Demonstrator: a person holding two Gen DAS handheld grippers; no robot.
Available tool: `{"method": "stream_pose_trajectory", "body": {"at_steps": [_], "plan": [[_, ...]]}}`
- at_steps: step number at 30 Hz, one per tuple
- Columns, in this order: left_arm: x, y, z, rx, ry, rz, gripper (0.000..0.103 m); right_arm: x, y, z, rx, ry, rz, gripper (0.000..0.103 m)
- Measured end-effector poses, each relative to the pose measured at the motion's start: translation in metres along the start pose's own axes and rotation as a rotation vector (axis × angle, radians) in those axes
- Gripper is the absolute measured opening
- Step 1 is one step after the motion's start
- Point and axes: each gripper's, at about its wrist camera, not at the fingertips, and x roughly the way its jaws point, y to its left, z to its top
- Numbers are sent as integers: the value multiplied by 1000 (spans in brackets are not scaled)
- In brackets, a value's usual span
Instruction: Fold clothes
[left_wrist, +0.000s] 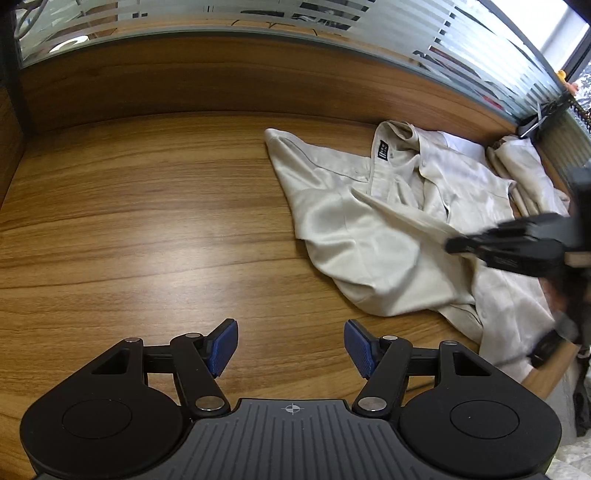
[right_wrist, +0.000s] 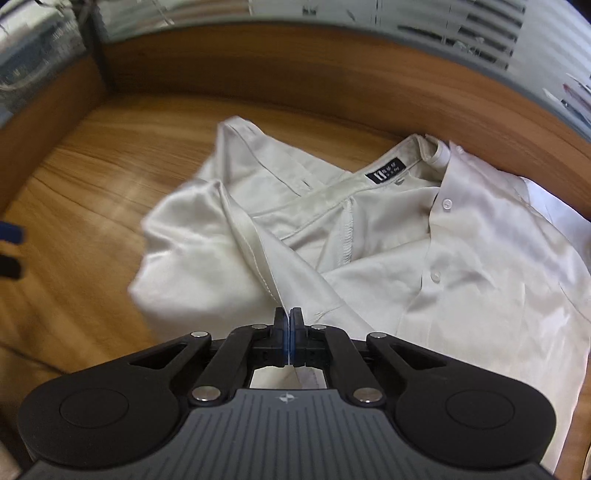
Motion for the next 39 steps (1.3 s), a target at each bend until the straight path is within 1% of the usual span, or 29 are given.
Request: {"method": "stream_pose_trajectory", "body": {"at_steps": [3,8,11,14,16,18,19,20,21,23,26,29,30,34,36,39], "plan": [[2,2,0,0,-8,-2,66,-36,9,-21,-9,-6,20,1],[10,0,2,24,-10,-2,66,-82,31,-78,-13,30,55,1],[15,-5,7,53,-17,-9,66,-88,41,-119,3,97,62,1],[23,-11,20,98,-19,-20,66,-85,46,-159,30,169,51,1],[28,-15,32,133,-22,-25,66,-84,46,-177,50,192,40,1],[36,-18,44,158,-26,-42,66,-87,45,-185,79,193,26,4],[41,-20,50,168,-28,-53,66,-92,44,-185,89,176,22,5],[45,-21,56,175,-29,-68,67,-99,45,-184,98,152,24,14],[51,-21,62,180,-27,-91,67,-106,45,-181,107,124,26,30],[64,-23,72,198,-12,-133,69,-117,47,-171,114,57,21,44],[81,-29,75,271,4,-170,72,-121,47,-150,131,-14,33,47],[94,-32,76,359,33,-168,73,-108,54,-128,140,-51,52,47],[98,-32,76,387,43,-165,76,-100,58,-121,135,-57,63,47],[109,-29,78,449,55,-162,83,-64,81,-96,101,-54,108,47],[114,-26,80,471,67,-134,83,-44,91,-87,76,-40,93,47],[120,-22,84,474,73,-109,83,-16,96,-74,82,-22,71,47]]}}
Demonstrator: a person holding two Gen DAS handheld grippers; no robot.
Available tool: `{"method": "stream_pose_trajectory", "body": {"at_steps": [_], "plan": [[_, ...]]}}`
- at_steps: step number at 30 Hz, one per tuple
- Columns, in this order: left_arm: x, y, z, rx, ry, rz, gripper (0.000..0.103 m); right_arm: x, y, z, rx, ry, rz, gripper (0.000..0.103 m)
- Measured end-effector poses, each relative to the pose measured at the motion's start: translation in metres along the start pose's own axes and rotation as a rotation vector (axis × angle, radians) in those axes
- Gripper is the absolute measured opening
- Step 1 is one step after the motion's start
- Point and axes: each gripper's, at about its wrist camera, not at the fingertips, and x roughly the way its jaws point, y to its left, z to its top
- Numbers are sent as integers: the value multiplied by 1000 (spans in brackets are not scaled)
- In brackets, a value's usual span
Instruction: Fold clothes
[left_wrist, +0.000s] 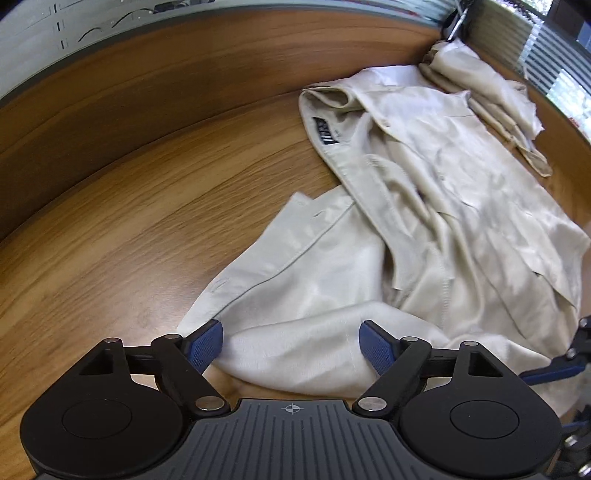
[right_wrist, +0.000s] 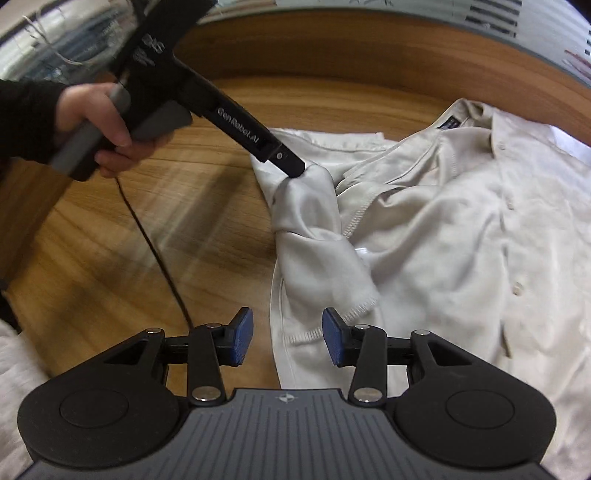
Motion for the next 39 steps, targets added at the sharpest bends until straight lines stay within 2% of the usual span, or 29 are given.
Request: {"method": "stream_pose_trajectory", "body": {"at_steps": [4,7,10,14,15,17,18,19,21,23,25,28,30,32,34,37,39], "plan": [[3,10,4,-30,-3,21,83,17,0,7,14,6,-10,50],[2,14,6,-46,-28,52,83,21,2,5,10,10,-27,59],[-1,18,7,-60,-71,91,83,22,1,1,11,24,-43,60],[1,23,9,-77,-65,112,81,26,2,-8,-5,37,-78,59],[2,23,8,-74,-60,118,77,26,3,-10,-8,36,-86,59],[7,23,6,-68,-27,141,53,27,3,-14,-8,37,-94,53],[9,23,4,-68,-7,158,24,27,3,-16,-8,37,-98,44],[7,23,1,-77,-7,171,15,27,4,-17,-9,36,-105,39],[4,22,-5,-94,-7,198,2,26,4,-20,-5,43,-110,7],[-3,20,-13,-117,-6,217,2,24,2,-22,9,45,-111,1],[-13,18,-24,-145,2,215,2,18,-1,-26,23,41,-103,0],[-29,13,-43,-163,20,194,2,5,-7,-37,48,39,-92,0],[-40,7,-51,-162,28,153,3,-3,-11,-47,61,45,-87,0],[-52,-1,-55,-150,9,111,8,-12,-14,-58,78,46,-81,1],[-63,-9,-51,-127,-36,64,29,-20,-16,-68,97,41,-76,2],[-64,-18,-31,-112,-91,-4,35,-30,-18,-78,130,11,-68,6],[-56,-23,-13,-114,-93,-51,36,-34,-17,-80,130,-10,-63,21]]}}
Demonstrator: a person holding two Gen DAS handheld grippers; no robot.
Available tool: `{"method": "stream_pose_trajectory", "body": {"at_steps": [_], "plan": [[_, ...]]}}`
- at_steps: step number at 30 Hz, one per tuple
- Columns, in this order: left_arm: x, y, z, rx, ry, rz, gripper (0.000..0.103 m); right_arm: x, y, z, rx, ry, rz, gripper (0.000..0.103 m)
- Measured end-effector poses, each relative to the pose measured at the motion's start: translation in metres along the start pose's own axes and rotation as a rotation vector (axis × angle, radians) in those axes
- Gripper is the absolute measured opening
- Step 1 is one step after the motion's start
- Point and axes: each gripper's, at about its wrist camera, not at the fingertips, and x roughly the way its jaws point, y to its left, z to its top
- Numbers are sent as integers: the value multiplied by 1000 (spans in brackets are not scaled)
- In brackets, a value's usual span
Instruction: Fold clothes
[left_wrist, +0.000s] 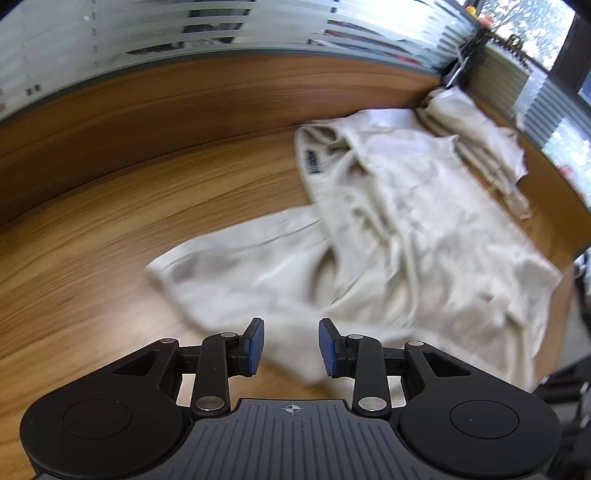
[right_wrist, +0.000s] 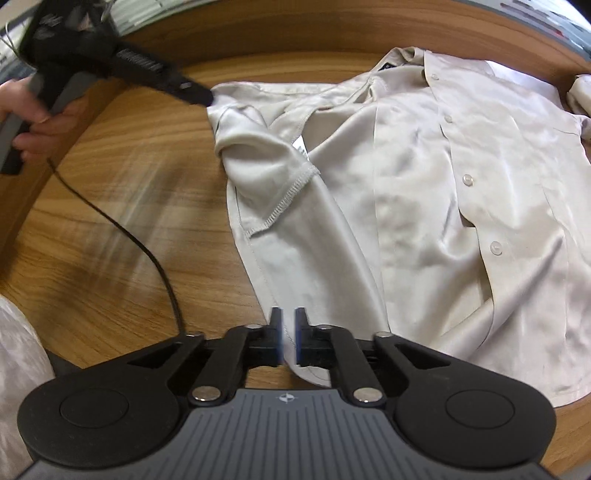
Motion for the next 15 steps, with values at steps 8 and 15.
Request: {"method": "stream_pose_trajectory", "body": {"at_steps": [8,15], "plan": [[64,-7,52,-39,57,-141,49,14,15,32,10,-80,43,56],[102,-1,69,-109,166,-201,53,48,25,56,61,-101,13,69]]}}
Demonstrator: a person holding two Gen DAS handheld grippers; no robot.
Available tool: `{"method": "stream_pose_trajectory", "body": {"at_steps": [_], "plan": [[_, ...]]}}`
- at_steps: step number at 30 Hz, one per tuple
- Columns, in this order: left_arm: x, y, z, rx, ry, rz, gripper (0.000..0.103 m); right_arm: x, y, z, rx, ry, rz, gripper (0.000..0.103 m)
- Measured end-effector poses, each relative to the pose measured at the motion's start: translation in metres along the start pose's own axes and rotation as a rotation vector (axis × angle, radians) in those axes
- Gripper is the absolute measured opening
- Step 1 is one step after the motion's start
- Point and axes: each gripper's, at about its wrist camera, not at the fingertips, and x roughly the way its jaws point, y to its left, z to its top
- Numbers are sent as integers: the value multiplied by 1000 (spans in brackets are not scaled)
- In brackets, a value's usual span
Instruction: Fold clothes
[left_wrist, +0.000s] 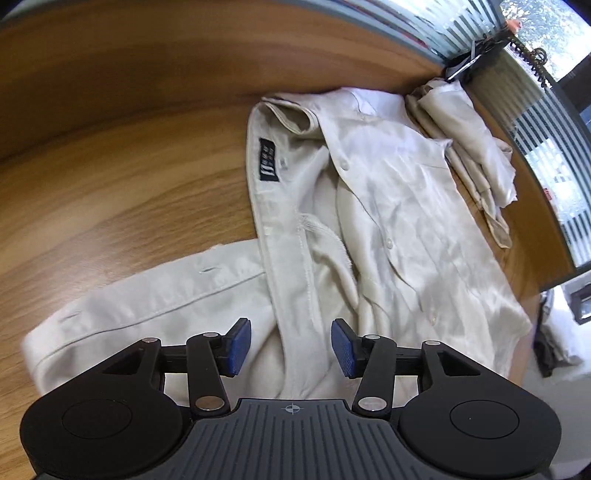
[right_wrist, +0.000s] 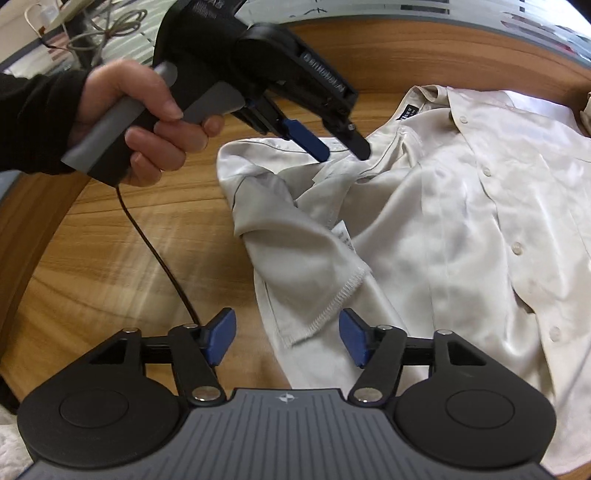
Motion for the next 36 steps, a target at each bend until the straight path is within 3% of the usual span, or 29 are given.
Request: {"method": "stream_pose_trajectory", "body": {"at_steps": [5,6,7,8,10,11,16,22,31,34,36], "plan": [[13,-4,1,12,56,-13,51,25,11,1,-54,24,-55,68],[15,-5,1,23,60,-4,41,28,12,0,-59,26,-70,65],[16,-7,0,34,64,5,20,30,13,0,-67,24,-85,62],[15,-9,0,52,56,17,14,29,15,-1,-81,19,-99,54],[11,-13,0,86,30,49,7,27,14,-1,-82,16,-122,14],[8,-14,1,102,12,67,7,25,12,-1,-76,16,-133,3],[-17,-9,23,94,-80,161,6,-3,-4,-13,10,8,-127,3],[-35,6,59,80,-128,242,4,-58,-17,-57,46,72,-129,2],[-35,-4,89,170,-193,349,5,-120,-53,-128,133,191,-226,2],[-28,-4,97,192,-190,382,5,-135,-64,-140,181,185,-243,2],[-24,-1,99,193,-177,388,7,-144,-66,-138,206,136,-239,7]]}}
